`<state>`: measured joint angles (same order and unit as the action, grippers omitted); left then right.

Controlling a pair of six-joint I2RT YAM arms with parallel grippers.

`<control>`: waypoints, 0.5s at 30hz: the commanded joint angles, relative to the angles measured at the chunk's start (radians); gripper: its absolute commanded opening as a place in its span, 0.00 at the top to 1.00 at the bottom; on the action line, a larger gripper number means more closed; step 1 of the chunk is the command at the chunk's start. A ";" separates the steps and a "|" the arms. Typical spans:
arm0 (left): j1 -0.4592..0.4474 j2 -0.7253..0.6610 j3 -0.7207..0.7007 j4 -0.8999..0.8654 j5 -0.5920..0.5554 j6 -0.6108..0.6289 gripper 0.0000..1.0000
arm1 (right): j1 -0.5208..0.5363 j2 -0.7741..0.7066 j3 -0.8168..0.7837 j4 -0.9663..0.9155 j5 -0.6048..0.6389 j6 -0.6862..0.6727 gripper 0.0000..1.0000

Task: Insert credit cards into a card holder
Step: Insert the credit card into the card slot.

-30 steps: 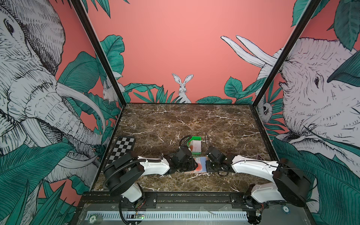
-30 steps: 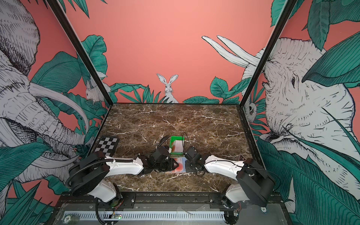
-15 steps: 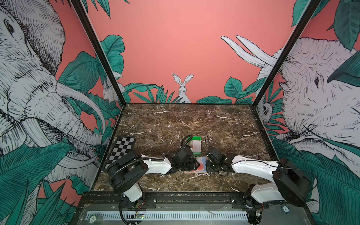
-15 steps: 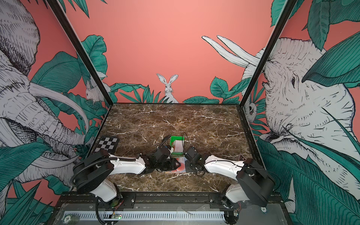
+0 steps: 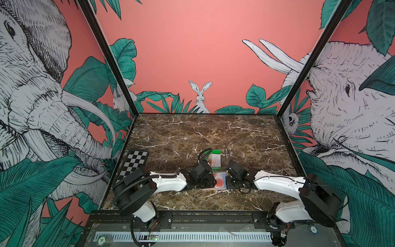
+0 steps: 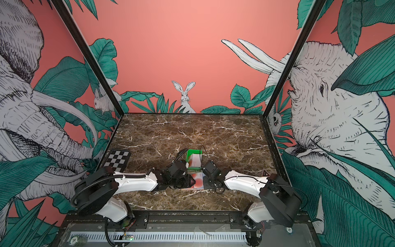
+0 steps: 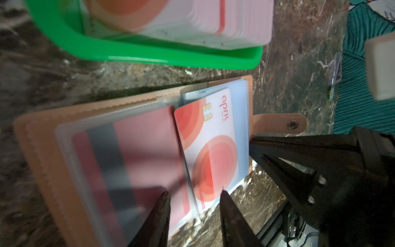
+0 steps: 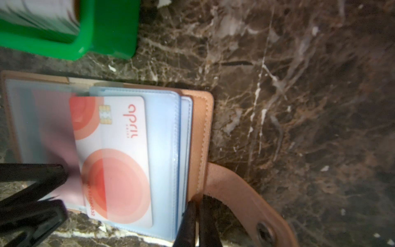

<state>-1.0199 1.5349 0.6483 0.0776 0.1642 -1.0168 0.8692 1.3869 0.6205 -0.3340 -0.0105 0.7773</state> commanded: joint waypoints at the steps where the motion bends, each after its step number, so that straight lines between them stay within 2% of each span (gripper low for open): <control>1: -0.003 -0.011 0.010 -0.079 -0.020 0.012 0.59 | 0.013 0.030 -0.008 0.006 -0.015 -0.001 0.94; 15: -0.003 0.062 0.034 -0.008 0.007 0.000 0.59 | 0.013 0.024 -0.015 0.010 -0.017 0.001 0.95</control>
<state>-1.0199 1.5745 0.6746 0.0982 0.1764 -1.0172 0.8700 1.3865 0.6201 -0.3340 -0.0101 0.7776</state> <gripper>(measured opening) 0.408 0.051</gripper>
